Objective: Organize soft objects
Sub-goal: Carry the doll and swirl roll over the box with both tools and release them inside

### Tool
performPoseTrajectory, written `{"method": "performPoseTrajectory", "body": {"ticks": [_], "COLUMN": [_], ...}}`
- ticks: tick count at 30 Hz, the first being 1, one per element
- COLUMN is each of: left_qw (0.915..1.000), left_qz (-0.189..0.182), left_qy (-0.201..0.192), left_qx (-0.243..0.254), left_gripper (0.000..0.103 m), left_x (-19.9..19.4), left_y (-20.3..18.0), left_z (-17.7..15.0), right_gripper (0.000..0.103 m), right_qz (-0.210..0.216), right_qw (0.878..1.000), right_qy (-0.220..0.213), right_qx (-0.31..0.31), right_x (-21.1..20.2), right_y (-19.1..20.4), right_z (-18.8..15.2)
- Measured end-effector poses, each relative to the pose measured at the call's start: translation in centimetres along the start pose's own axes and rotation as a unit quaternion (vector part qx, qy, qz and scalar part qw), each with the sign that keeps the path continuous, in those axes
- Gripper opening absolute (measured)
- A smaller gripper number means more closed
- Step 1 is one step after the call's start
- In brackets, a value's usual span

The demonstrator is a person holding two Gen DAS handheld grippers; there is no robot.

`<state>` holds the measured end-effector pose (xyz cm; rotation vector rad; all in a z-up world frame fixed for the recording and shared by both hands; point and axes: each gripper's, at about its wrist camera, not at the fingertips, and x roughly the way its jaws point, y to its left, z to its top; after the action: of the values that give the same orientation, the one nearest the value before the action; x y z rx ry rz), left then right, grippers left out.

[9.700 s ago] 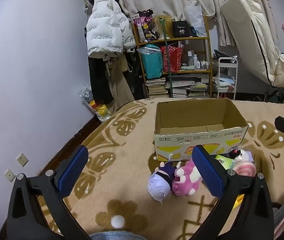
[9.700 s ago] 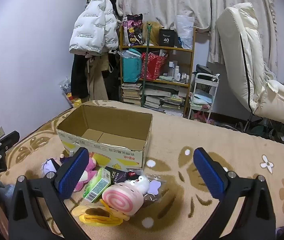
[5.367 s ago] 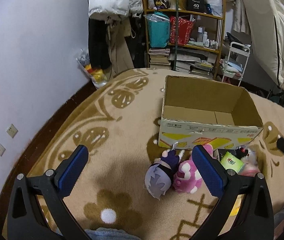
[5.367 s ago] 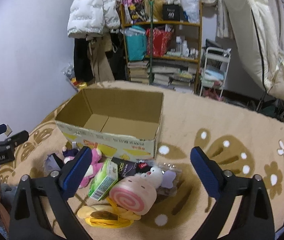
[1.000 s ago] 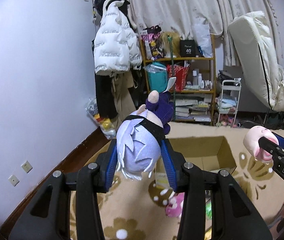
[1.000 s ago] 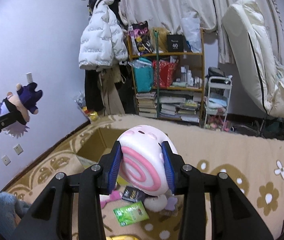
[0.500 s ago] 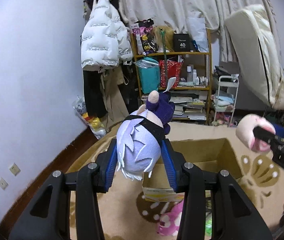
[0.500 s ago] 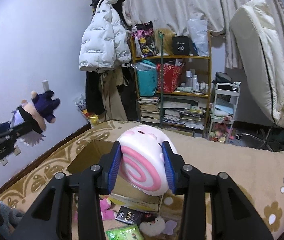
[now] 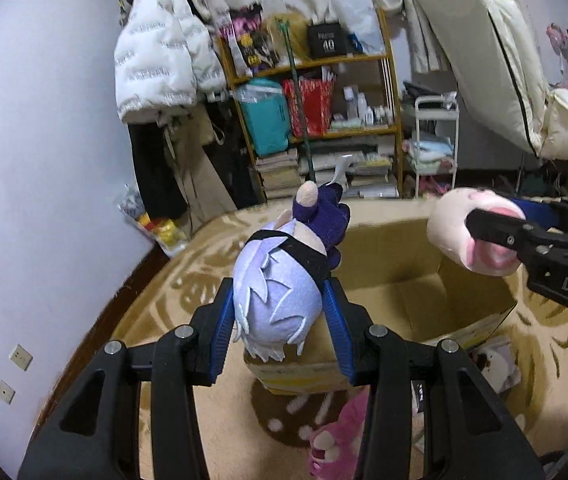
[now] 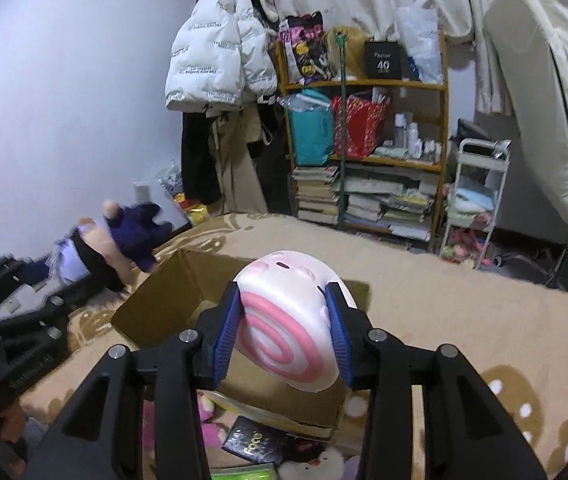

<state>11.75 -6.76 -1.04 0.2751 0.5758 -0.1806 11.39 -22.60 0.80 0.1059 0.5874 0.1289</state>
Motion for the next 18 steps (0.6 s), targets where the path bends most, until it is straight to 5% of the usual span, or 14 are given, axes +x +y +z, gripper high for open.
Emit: {"method": "performPoseTrajectory", "body": {"ticks": [18], "left_qw": [0.9973], "left_qz": [-0.027], "left_qy": [0.065], "left_qx": [-0.021], "left_gripper": [0.045], "left_x": [4.8], "left_y": [-0.6], "left_z": [-1.4], "right_gripper": [0.051], "right_qz": [-0.009], "right_qw": [0.998], "right_qy": [0.054], "right_qx": [-0.024], "right_x": [4.2], "right_y": [0.3], "right_z": [-2.9]}}
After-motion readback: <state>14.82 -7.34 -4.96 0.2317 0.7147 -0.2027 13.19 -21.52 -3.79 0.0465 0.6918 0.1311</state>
